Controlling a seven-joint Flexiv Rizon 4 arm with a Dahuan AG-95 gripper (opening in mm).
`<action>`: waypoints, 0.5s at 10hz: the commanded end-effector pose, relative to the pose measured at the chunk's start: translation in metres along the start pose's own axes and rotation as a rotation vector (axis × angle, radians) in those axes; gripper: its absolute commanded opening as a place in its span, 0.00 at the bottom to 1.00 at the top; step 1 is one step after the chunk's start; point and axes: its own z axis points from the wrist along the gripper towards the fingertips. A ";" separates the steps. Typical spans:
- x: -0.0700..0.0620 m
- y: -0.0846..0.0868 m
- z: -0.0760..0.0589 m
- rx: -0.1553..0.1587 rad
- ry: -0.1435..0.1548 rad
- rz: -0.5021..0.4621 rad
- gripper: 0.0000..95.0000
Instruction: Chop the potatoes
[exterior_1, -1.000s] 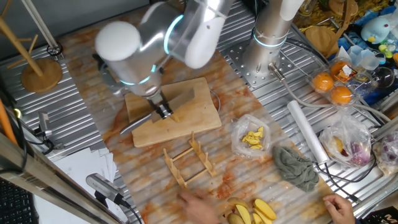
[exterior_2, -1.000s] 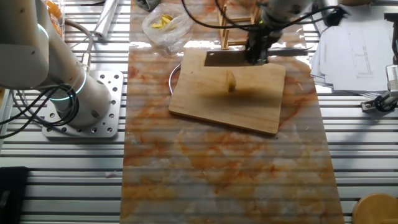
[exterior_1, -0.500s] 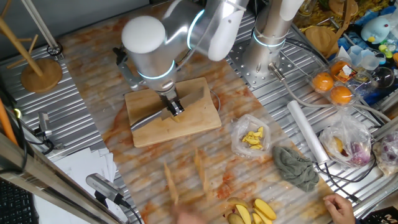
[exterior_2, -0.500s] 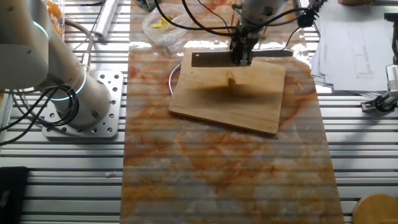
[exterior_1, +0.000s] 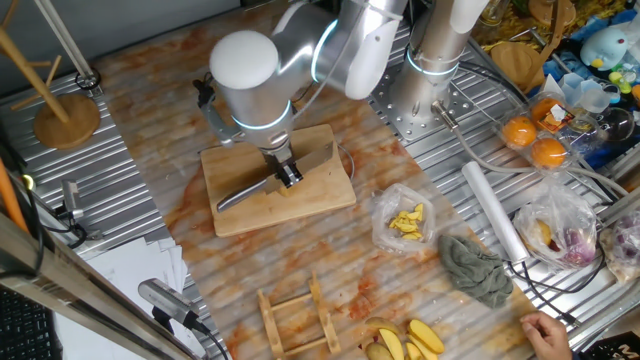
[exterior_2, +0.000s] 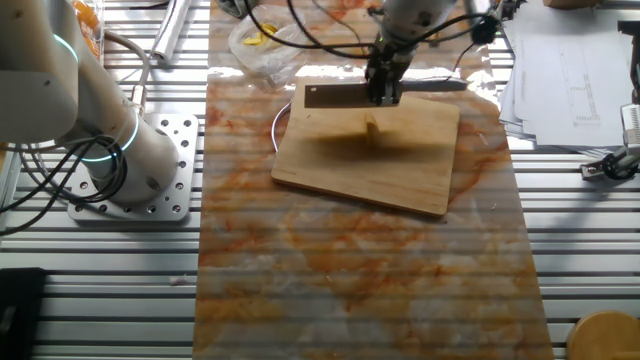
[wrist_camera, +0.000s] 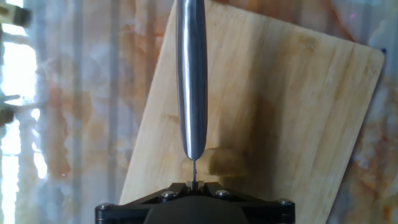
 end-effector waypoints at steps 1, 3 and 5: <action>-0.003 -0.001 0.006 -0.008 -0.004 -0.004 0.00; -0.002 -0.001 0.011 -0.006 -0.008 -0.008 0.00; 0.000 0.000 0.013 -0.005 -0.010 -0.009 0.00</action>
